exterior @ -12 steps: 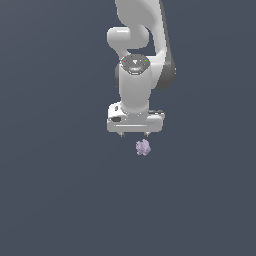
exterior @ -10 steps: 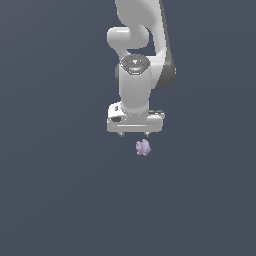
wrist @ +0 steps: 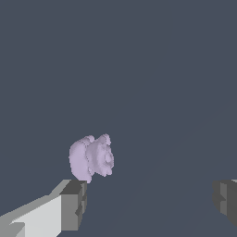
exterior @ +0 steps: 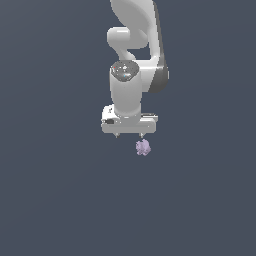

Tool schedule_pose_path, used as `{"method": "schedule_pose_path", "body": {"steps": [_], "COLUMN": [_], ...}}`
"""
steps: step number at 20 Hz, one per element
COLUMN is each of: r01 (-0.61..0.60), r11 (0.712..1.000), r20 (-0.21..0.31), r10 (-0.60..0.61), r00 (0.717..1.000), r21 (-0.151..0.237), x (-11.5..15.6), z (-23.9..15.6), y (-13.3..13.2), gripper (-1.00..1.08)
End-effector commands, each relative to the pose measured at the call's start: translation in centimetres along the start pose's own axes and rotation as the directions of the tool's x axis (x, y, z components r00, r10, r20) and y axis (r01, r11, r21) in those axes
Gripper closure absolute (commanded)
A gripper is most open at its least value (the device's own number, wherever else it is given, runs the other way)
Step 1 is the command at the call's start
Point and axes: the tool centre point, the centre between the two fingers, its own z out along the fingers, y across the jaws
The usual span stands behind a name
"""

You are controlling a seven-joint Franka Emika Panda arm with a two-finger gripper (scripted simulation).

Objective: Pick up the object and move it to a goal position.

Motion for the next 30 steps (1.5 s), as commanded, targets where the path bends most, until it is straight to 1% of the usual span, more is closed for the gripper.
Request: {"method": "schedule_pose_path", "body": {"steps": [1, 7, 15, 19, 23, 30], "r01": [0.001, 0.032, 0.131, 0.166, 0.181, 0.179], "r11": [1.000, 0.999, 0.991, 0.985, 0.982, 0.983], "r20": [0.000, -0.002, -0.009, -0.012, -0.013, -0.012], "r10": [-0.001, -0.032, -0.131, -0.167, -0.182, -0.180], "r00": [1.000, 0.999, 0.991, 0.986, 0.983, 0.984], "r21": [0.000, -0.011, -0.039, -0.046, -0.049, -0.048], "x": [0.0, -0.2, -1.1, -1.6, -1.8, -1.8], "z": [0.0, 1.5, 5.7, 7.2, 7.8, 8.6], "y": [-0.1, -1.2, -4.8, -6.1, -6.7, -6.6], "gripper": [-0.92, -0.92, -0.92, -0.92, -0.92, -0.92]}}
